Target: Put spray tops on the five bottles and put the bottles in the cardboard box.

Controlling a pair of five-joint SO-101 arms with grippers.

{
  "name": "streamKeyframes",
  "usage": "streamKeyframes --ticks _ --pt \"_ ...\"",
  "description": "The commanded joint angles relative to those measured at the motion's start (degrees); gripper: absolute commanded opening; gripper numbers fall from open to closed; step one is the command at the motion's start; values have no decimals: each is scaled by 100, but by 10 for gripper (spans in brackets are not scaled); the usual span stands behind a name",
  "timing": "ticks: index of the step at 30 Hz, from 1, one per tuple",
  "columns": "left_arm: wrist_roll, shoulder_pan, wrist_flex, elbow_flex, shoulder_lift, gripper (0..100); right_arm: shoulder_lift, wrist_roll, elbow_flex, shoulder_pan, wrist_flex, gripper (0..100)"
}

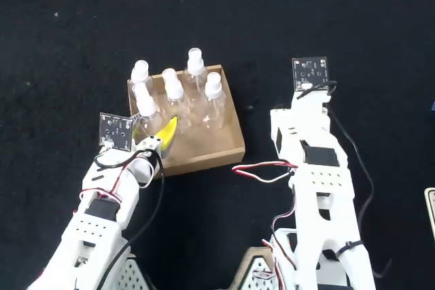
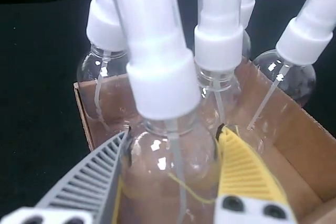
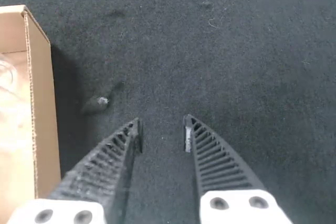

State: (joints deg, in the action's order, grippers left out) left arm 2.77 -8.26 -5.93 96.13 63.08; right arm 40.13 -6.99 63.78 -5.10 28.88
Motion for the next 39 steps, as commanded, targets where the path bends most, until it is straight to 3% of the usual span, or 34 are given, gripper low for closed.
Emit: streamKeyframes --ticks 1,6,11,39 --pt "53 -48 35 92 0 228 110 -53 -57 -132 -167 110" --pt "53 -48 44 92 53 239 110 -53 -57 -132 -167 110" --pt "53 -48 53 92 18 335 110 -53 -57 -132 -167 110" --pt "53 233 53 75 62 322 110 -53 -66 -105 -167 110"
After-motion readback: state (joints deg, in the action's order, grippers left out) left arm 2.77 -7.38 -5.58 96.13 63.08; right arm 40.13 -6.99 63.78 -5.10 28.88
